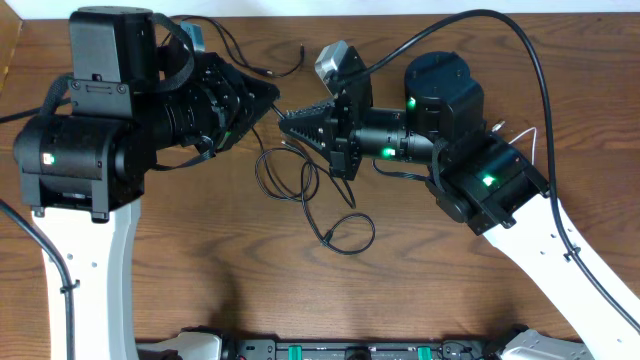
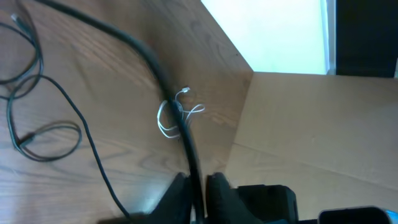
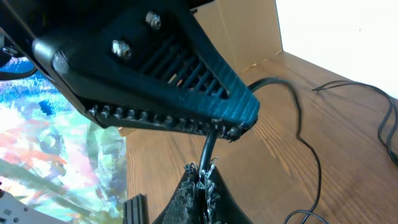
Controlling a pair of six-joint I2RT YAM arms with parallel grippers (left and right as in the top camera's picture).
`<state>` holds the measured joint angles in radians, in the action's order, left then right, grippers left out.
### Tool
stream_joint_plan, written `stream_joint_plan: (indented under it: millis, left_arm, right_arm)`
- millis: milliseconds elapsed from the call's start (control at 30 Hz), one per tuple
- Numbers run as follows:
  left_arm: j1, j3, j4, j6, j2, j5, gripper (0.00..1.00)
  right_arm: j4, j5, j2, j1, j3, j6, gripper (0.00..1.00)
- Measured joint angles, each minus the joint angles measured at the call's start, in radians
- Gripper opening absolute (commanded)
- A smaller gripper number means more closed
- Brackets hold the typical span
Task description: Untangle cables
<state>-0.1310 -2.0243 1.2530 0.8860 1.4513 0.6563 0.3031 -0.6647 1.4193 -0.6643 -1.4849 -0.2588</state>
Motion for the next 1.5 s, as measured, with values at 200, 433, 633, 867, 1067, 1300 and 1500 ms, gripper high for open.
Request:
stream_joint_plan:
  millis: [200,433,633,867,1067,1300,1500]
  left_arm:
    - [0.0,0.0,-0.018,-0.014,0.0,0.0,0.07]
    - [0.0,0.0,-0.148,-0.159,0.0,0.0,0.08]
    - [0.0,-0.085,-0.235,-0.204,0.013,0.0,0.07]
    - [-0.003,-0.216,-0.212,-0.214,-0.019,0.003,0.08]
    - [-0.059,-0.216,-0.267,-0.214,-0.011,0.133,0.07]
    - [-0.177,-0.216,-0.283,-0.214,-0.01,0.237,0.08]
    - [-0.2,-0.216,-0.283,-0.213,-0.01,0.255,0.08]
  right_arm:
    - [0.019,0.002,0.0,0.0,0.0,-0.003,0.86]
    - [0.115,0.04,0.0,0.011,0.0,-0.007,0.99]
    - [0.224,0.061,0.001,0.085,0.0,-0.019,0.99]
    - [0.465,0.33,0.001,0.183,0.0,-0.095,0.99]
    - [0.506,0.512,0.068,0.199,-0.001,-0.144,0.99]
    - [0.489,0.502,0.278,0.199,-0.001,-0.167,0.99]
    - [0.471,0.36,0.357,0.198,-0.001,-0.15,0.99]
